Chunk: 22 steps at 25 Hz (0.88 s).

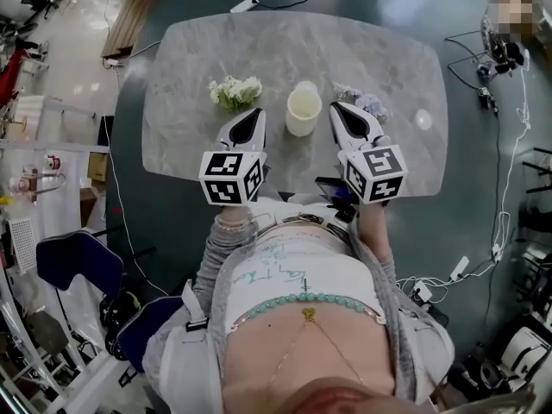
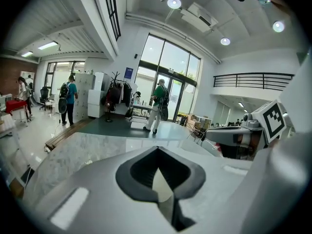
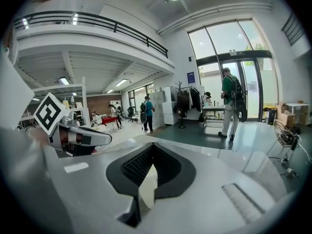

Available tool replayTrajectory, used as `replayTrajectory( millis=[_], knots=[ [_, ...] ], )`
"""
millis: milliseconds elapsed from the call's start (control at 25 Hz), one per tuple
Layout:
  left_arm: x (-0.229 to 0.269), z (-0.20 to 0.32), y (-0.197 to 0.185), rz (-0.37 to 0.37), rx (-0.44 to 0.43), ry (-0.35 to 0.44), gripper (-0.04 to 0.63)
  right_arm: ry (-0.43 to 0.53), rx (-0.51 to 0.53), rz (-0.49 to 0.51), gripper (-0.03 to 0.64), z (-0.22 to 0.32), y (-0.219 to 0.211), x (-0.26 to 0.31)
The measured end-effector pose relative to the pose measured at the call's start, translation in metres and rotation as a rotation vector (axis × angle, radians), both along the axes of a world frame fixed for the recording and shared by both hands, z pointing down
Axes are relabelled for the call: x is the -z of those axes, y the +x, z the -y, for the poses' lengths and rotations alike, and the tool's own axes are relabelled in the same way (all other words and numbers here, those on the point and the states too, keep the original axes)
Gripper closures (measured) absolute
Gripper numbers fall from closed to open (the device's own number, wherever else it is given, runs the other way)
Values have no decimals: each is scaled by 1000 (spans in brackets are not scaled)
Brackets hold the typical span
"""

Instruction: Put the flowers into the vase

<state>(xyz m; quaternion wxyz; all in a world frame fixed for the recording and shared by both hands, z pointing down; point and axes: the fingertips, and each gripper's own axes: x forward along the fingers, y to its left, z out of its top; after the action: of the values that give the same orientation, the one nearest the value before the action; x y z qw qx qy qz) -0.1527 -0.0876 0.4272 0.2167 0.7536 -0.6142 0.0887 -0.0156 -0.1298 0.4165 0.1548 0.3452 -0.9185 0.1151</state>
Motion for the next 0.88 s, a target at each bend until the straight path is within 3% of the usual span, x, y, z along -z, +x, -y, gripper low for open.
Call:
replayTrajectory(
  millis=[520, 880],
  knots=[
    [-23, 37, -42, -13, -105, -44, 594, -44, -100, -39, 591, 18, -35, -18],
    [-53, 46, -87, -4, -93, -118, 594, -70, -167, -70, 591, 21, -42, -24]
  ],
)
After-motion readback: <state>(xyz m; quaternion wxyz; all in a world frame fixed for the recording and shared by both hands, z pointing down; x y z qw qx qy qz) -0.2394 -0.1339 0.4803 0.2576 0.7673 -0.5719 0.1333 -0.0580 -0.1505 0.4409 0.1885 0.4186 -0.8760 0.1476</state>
